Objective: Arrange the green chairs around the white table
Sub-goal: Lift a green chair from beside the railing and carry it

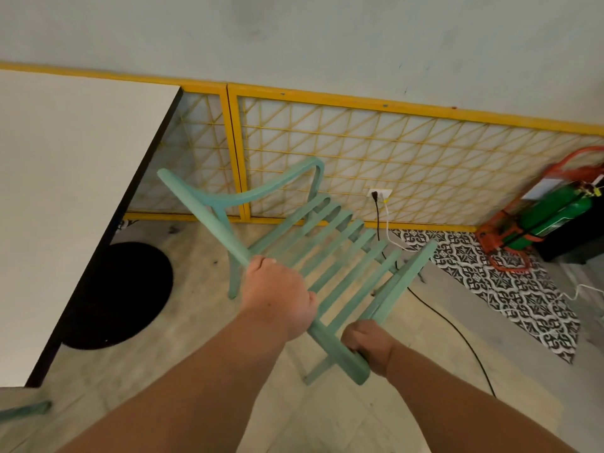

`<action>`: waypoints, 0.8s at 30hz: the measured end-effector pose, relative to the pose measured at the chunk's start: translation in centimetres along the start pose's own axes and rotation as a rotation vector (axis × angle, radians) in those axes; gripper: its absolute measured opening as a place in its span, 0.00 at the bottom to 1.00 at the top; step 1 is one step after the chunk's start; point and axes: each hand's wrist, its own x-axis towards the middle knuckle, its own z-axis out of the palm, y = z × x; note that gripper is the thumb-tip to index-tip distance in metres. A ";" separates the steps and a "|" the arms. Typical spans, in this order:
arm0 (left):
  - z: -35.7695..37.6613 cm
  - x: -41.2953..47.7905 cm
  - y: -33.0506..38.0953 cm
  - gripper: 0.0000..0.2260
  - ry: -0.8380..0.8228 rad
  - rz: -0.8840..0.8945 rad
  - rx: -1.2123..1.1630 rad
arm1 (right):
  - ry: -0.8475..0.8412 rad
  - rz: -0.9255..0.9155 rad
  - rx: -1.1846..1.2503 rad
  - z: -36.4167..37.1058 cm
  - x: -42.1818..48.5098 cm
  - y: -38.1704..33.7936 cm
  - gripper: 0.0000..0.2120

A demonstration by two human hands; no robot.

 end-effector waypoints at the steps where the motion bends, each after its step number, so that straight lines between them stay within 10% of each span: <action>1: -0.1 -0.1 0.5 0.22 -0.003 -0.001 -0.017 | 0.021 -0.012 -0.002 -0.4 -0.4 0.1 0.12; 13: -1.1 0.4 0.8 0.21 -0.071 0.048 0.033 | 0.004 -0.068 -0.196 -2.5 -7.4 -11.7 0.11; 19: -1.9 1.7 -2.2 0.15 -0.162 0.281 -0.109 | 0.263 -0.088 -0.477 3.7 -9.5 -12.6 0.33; 24: -4.2 4.4 -8.8 0.43 -0.260 0.191 0.072 | 0.188 -0.034 -0.490 2.6 -7.5 -12.5 0.26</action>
